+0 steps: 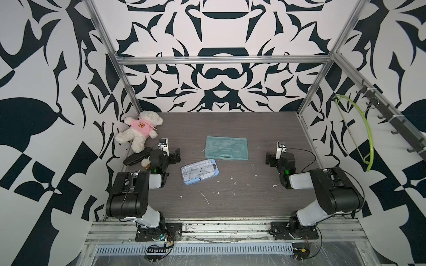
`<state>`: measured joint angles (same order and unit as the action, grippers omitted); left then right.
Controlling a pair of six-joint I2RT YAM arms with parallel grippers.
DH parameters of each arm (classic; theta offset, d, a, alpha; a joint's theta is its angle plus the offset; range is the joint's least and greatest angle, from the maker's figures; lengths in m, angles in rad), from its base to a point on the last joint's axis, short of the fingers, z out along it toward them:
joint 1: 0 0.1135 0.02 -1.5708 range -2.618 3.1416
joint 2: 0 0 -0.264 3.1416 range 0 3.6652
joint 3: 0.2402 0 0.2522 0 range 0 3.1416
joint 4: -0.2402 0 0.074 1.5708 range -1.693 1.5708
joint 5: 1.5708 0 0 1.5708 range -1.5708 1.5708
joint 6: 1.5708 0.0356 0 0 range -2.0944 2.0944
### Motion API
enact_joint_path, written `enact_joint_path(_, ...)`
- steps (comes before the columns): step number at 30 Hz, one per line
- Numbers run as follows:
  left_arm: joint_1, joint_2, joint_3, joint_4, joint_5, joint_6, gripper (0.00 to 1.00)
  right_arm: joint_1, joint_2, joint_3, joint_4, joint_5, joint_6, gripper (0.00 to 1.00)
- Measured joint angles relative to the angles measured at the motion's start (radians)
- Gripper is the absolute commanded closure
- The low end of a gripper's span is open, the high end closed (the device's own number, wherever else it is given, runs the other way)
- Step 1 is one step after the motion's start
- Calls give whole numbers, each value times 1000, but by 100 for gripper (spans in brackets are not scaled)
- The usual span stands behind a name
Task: Open the ruler set and take out the ruler
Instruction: Pick up the ruler set box at the center of the board.
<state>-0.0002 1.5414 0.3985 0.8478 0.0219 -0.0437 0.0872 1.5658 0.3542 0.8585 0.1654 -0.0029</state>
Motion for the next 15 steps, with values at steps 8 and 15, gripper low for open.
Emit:
enact_joint_path(8,0,0,0,0,0,0,1,-1,0,0,0,-16,0,0)
enact_joint_path(15,0,0,0,0,0,0,1,-1,0,0,0,-16,0,0)
